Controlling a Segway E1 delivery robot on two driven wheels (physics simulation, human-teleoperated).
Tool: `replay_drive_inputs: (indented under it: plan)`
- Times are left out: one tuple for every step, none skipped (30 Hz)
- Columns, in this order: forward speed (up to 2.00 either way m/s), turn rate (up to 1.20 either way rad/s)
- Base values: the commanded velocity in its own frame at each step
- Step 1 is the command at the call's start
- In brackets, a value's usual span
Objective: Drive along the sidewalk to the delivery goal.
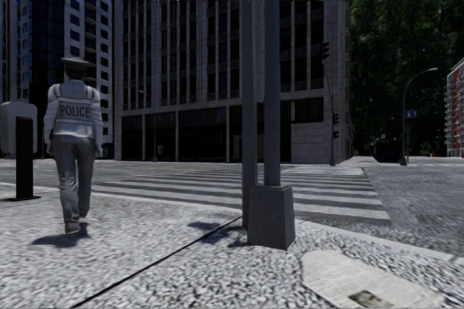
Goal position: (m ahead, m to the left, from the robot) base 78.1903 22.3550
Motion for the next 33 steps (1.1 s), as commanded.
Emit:
replay_drive_inputs:
  plan:
    - [1.58,0.58]
    - [1.58,0.58]
    - [1.58,0.58]
    - [1.58,0.58]
    - [1.58,0.58]
    - [1.58,0.58]
    - [1.58,0.58]
    - [1.58,0.58]
    - [1.58,0.58]
    - [1.58,0.59]
    - [1.58,0.6]
    - [1.58,0.6]
    - [1.58,0.6]
    - [1.58,0.61]
    - [1.58,0.61]
    - [1.58,0.61]
    - [1.58,0.61]
    - [1.58,0.61]
    - [1.58,0.61]
    - [1.58,0.61]
    - [1.58,0.6]
    - [1.58,0.57]
    - [1.58,0.37]
    - [1.58,0.37]
    - [1.58,0.17]
    - [1.58,0.0]
    - [1.58,0.0]
    - [1.58,0.0]
    - [1.58,0.0]
    - [1.58,0.0]
    - [1.58,0.0]
    - [1.58,0.0]
    - [1.58,0.0]
